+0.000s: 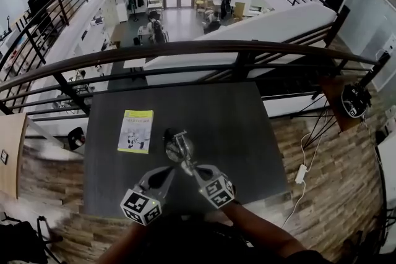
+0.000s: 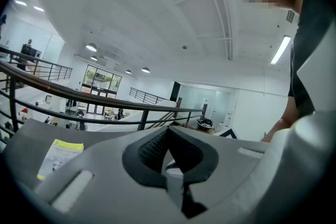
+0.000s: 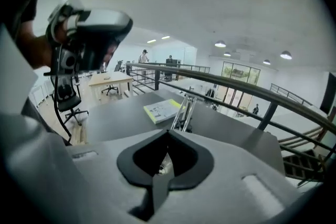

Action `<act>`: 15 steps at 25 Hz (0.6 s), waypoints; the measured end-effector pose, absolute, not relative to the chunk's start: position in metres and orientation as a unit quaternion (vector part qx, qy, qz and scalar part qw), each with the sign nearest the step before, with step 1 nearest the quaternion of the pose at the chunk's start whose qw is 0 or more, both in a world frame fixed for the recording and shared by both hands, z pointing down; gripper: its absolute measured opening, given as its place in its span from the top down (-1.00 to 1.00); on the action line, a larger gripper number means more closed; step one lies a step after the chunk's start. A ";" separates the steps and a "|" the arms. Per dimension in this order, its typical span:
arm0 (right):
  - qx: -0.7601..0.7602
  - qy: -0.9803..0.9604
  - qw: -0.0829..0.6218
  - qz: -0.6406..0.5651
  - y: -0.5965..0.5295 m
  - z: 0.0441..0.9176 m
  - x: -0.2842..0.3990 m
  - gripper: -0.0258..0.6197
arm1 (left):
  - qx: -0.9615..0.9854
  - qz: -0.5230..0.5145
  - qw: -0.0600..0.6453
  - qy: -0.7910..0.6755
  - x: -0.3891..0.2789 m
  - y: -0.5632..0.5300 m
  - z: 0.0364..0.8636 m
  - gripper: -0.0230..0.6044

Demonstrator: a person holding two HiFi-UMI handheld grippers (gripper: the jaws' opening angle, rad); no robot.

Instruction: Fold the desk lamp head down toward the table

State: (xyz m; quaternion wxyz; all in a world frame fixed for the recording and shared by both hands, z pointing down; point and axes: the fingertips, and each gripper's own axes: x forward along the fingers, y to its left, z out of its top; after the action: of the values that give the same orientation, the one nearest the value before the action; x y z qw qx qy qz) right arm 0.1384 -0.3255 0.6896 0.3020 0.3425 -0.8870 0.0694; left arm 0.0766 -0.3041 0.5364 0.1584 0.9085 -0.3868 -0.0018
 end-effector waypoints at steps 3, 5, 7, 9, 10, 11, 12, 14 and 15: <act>0.340 -0.907 0.227 0.100 -0.318 0.649 0.136 0.91 | 0.907 -0.014 0.170 -0.386 0.078 -0.292 0.531 0.92; 0.337 -0.916 0.183 0.116 -0.315 0.621 0.136 0.91 | 0.908 -0.018 0.161 -0.387 0.079 -0.285 0.522 0.92; 0.334 -0.923 0.153 0.118 -0.310 0.595 0.133 0.91 | 0.909 -0.020 0.157 -0.386 0.078 -0.277 0.512 0.92; 0.328 -0.929 0.131 0.110 -0.302 0.571 0.125 0.91 | 0.910 -0.022 0.155 -0.385 0.075 -0.266 0.505 0.92; 0.326 -0.931 0.124 0.104 -0.299 0.562 0.121 0.91 | 0.912 -0.024 0.149 -0.382 0.073 -0.261 0.503 0.92; 0.325 -0.933 0.117 0.098 -0.295 0.553 0.117 0.91 | 0.914 -0.026 0.143 -0.378 0.070 -0.257 0.501 0.92; 0.325 -0.935 0.111 0.093 -0.292 0.545 0.113 0.91 | 0.917 -0.029 0.136 -0.373 0.068 -0.253 0.498 0.92; 0.326 -0.936 0.101 0.088 -0.283 0.532 0.103 0.91 | 0.923 -0.039 0.125 -0.363 0.062 -0.245 0.486 0.92; 0.327 -0.936 0.096 0.085 -0.278 0.526 0.098 0.91 | 0.925 -0.042 0.122 -0.358 0.059 -0.240 0.479 0.92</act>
State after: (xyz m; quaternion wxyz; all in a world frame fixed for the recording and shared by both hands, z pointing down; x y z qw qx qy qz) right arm 0.0983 -0.2777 0.5256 0.0962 0.3274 -0.9361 0.0851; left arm 0.0591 -0.2402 0.4787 0.1215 0.9247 -0.3582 -0.0423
